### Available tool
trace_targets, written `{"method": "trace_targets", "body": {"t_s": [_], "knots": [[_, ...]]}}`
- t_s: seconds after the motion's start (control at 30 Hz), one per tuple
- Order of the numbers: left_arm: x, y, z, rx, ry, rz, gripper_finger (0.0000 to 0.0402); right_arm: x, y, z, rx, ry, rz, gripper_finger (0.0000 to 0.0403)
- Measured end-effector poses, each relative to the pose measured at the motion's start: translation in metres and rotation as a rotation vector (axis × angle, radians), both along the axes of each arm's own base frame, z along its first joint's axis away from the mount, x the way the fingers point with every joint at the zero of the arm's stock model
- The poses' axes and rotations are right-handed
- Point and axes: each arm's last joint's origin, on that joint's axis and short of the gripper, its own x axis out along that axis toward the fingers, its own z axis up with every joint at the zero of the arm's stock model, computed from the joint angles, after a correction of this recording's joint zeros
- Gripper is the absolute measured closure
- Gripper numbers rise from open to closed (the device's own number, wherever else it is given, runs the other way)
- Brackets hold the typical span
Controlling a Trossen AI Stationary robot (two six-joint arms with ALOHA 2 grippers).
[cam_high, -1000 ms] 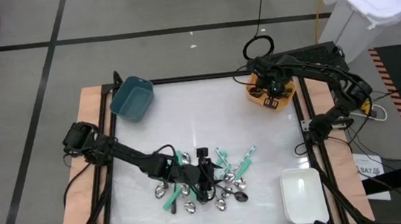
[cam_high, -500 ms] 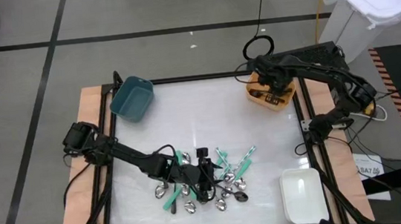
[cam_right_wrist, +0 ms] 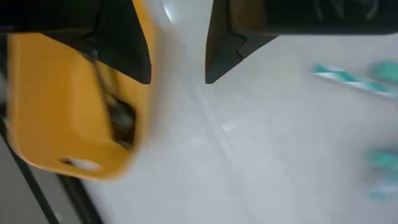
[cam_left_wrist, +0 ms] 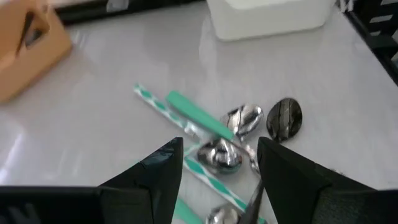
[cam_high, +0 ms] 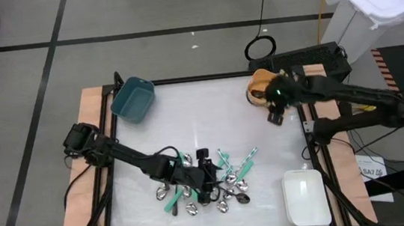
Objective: Sort silverware by color (type)
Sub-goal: Put the black spoon into the yellow bin
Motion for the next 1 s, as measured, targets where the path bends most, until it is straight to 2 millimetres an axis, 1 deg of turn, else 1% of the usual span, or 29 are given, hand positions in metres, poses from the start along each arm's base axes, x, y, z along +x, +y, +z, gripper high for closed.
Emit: {"method": "trace_targets", "body": {"t_s": [0.17, 0.37, 0.5, 0.63, 0.8, 0.87, 1.0], "knots": [[-0.001, 0.0, 0.007, -0.059, 0.059, 0.07, 0.0195, 0.001, 0.04, -0.013, 0.041, -0.157, 0.113, 0.0255], [-0.004, -0.004, 0.004, -0.13, 0.087, 0.124, 0.0195, 0.015, 0.08, -0.039, 0.09, -0.276, 0.251, 0.0254], [-0.01, -0.015, 0.003, -0.148, 0.1, 0.114, 0.0195, 0.027, 0.106, -0.051, 0.073, -0.285, 0.335, 0.0254], [-0.017, -0.029, 0.003, -0.121, 0.099, 0.099, 0.0195, 0.038, 0.13, -0.061, 0.04, -0.304, 0.412, 0.0254], [-0.026, -0.037, -0.001, -0.098, 0.131, 0.14, 0.0195, 0.048, 0.154, -0.072, 0.014, -0.307, 0.529, 0.0254], [-0.029, -0.04, -0.002, -0.103, 0.146, 0.153, 0.0195, 0.05, 0.16, -0.077, 0.003, -0.293, 0.565, 0.0254], [-0.033, -0.041, -0.007, -0.103, 0.183, 0.18, 0.0195, 0.051, 0.166, -0.083, 0.006, -0.274, 0.578, 0.0254]]}}
